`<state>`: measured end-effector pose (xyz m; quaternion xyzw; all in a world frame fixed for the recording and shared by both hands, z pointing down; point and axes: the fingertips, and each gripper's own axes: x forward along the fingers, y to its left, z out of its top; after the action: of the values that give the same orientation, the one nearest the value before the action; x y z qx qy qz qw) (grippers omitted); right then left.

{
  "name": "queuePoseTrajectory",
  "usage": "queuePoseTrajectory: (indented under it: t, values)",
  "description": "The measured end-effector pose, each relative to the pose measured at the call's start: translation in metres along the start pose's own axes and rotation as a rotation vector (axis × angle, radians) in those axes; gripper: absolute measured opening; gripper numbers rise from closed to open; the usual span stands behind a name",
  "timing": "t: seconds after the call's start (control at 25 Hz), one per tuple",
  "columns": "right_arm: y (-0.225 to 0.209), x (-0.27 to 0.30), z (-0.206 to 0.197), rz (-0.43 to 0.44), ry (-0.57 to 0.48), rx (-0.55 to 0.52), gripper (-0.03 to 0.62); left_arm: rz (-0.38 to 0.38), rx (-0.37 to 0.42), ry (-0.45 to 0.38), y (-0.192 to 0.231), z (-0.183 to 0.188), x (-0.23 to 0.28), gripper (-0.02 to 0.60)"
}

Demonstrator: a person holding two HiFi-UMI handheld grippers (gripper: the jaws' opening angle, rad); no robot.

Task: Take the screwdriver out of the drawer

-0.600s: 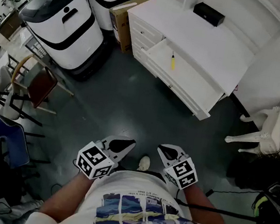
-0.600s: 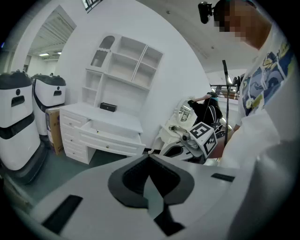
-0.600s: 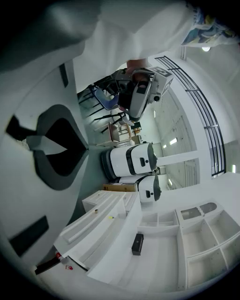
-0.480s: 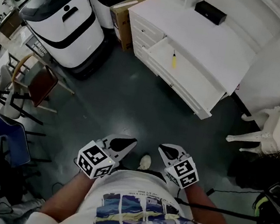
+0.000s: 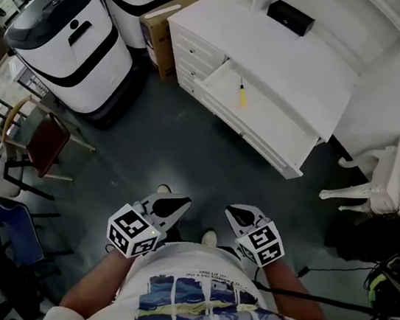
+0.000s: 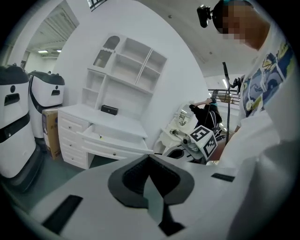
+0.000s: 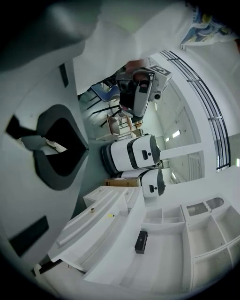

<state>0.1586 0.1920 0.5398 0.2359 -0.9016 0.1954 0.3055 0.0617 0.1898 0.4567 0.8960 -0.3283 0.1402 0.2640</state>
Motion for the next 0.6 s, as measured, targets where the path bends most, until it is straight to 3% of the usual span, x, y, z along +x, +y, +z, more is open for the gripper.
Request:
queuePoseTrajectory:
  t: [0.32, 0.6]
  values:
    - [-0.038, 0.062, 0.076, -0.146, -0.002, 0.071, 0.026, -0.088, 0.051, -0.038, 0.099, 0.059, -0.015, 0.014]
    - [-0.069, 0.108, 0.117, -0.243, 0.002, 0.084, 0.029, -0.104, 0.058, -0.027, 0.174, 0.068, -0.036, 0.014]
